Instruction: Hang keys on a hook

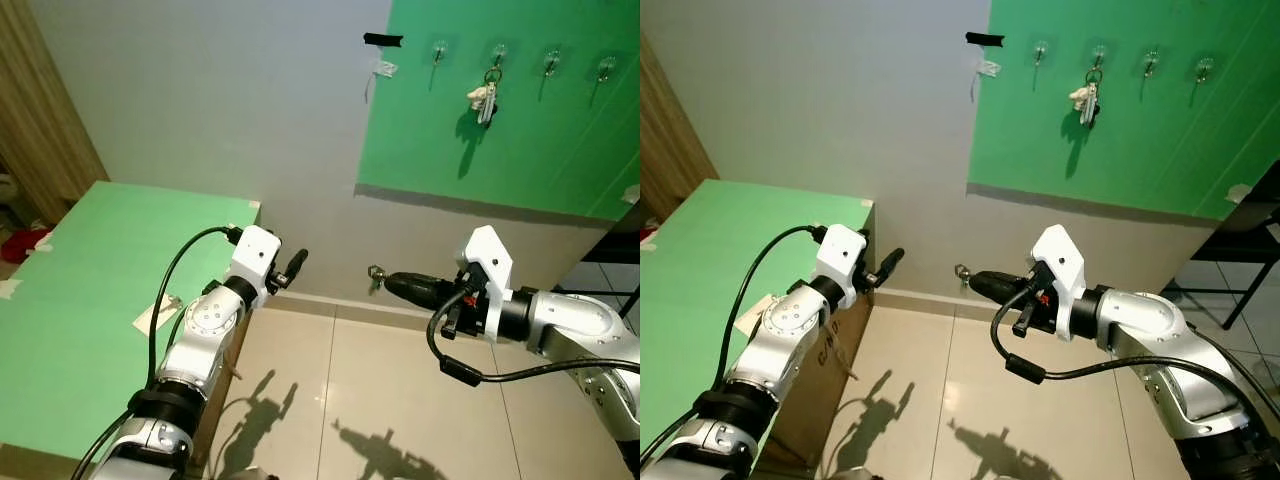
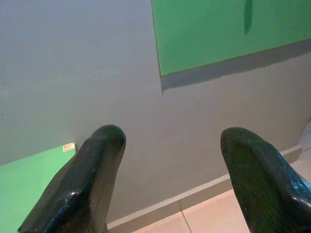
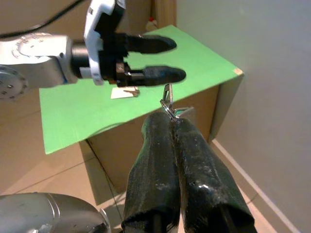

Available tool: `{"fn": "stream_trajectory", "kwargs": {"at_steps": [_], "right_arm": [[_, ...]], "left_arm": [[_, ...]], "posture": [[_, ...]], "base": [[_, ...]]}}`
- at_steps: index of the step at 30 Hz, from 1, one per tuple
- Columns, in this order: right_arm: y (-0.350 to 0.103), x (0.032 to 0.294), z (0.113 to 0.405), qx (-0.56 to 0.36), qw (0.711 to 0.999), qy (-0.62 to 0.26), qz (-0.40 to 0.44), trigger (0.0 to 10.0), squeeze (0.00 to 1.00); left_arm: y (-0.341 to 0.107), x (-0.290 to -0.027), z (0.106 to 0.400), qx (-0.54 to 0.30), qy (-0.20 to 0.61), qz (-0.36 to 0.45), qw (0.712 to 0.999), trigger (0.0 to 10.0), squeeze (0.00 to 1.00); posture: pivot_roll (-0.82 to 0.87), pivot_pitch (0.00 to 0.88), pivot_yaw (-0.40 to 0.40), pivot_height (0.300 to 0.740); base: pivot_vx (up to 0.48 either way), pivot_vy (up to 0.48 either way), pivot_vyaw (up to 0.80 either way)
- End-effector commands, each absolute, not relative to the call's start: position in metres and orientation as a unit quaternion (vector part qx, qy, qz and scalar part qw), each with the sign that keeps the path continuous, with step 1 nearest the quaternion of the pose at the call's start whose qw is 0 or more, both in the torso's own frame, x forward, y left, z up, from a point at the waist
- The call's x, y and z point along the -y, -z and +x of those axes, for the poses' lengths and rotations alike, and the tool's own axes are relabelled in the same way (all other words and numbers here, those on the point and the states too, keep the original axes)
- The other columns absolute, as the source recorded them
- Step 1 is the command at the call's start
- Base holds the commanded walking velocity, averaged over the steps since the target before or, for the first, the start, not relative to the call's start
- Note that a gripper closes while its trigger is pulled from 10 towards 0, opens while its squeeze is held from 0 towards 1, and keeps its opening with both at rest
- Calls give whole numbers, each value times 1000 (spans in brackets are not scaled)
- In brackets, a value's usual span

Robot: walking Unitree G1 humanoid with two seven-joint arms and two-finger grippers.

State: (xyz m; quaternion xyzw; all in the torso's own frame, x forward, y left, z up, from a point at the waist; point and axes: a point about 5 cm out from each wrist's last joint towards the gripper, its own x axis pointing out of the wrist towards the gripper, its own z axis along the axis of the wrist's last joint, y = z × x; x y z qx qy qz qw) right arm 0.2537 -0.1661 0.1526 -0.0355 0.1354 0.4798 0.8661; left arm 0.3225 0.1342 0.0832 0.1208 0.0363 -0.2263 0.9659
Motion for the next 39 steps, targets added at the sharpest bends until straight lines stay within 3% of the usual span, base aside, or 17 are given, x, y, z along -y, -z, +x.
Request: {"fn": "stream_trajectory", "kwargs": {"at_steps": [1, 12, 17, 18, 23, 28, 32, 39], "right_arm": [[-158, 166, 259, -121, 872, -472, -47, 0, 0], [-158, 165, 264, -112, 881, -457, -49, 0, 0], [-171, 164, 268, -94, 879, -466, -35, 0, 0], [-175, 164, 269, -90, 878, -468, -33, 0, 0], [-178, 167, 272, -88, 877, -470, -37, 0, 0], [-177, 166, 276, -86, 877, -471, -36, 0, 0], [-180, 162, 276, -84, 871, -482, -28, 0, 0], [-183, 156, 275, -85, 862, -499, -21, 0, 0]], "left_arm": [[-86, -136, 325, -33, 226, 127, 965, 10000, 0], [-85, -133, 324, -34, 238, 130, 962, 10000, 0], [-109, -124, 323, -14, 369, 135, 919, 10000, 0], [-116, -123, 321, -9, 413, 153, 898, 10000, 0], [-134, -124, 320, 6, 464, 167, 870, 10000, 0], [-151, -120, 312, 3, 561, 165, 811, 10000, 0], [-159, -113, 312, 3, 601, 150, 785, 10000, 0], [-168, -100, 317, 10, 626, 126, 770, 10000, 0]], "posture": [[-113, 1, -16, 740], [-113, 4, -14, 740], [-113, 5, -15, 740], [-110, 2, -17, 740], [-107, 0, -18, 740], [-101, 0, -21, 740], [-100, 0, -24, 740], [-112, 0, -22, 740]], "base": [[0, 0, 0], [0, 0, 0], [0, 0, 0], [0, 0, 0], [0, 0, 0], [0, 0, 0], [0, 0, 0], [0, 0, 0]]}}
